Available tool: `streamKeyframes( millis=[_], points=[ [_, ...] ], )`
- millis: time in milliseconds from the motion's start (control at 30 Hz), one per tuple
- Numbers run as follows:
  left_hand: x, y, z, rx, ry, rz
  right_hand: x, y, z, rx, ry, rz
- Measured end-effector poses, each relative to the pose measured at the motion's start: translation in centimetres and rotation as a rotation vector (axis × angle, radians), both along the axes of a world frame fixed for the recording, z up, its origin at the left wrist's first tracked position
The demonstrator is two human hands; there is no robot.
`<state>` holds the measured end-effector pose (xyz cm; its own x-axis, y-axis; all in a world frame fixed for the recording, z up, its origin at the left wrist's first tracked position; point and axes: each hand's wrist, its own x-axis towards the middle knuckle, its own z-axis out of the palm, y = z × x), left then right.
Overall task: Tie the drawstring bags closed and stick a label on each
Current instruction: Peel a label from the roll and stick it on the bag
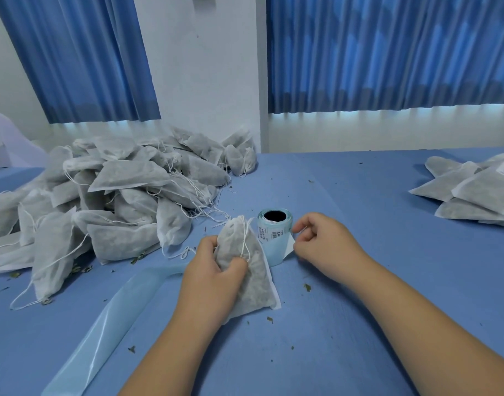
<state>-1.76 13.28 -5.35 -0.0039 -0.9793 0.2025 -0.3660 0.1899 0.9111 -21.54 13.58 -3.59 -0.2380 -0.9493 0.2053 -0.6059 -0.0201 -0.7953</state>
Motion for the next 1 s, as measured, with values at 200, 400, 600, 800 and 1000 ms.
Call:
streamKeyframes(
  millis=[200,400,600,800,1000],
  points=[
    [0.1,0.0,0.1,0.021,-0.010,0.033,-0.9,0.1,0.4,0.113,0.009,-0.035],
    [0.2,0.0,0.2,0.043,-0.032,0.059,-2.3,0.7,1.1,0.209,0.029,-0.079],
    [0.3,0.4,0.5,0.003,0.034,0.008,-2.6,1.9,2.9,0.063,-0.178,-0.004],
    [-0.6,1.4,1.6,-0.068,0.154,-0.151,-1.1,4.2,4.8,-0.146,-0.607,0.369],
    [-3.8,0.8,3.2,0.013,0.101,-0.313,-1.4,5.3,5.2,-0.229,-0.748,0.536]
  ],
)
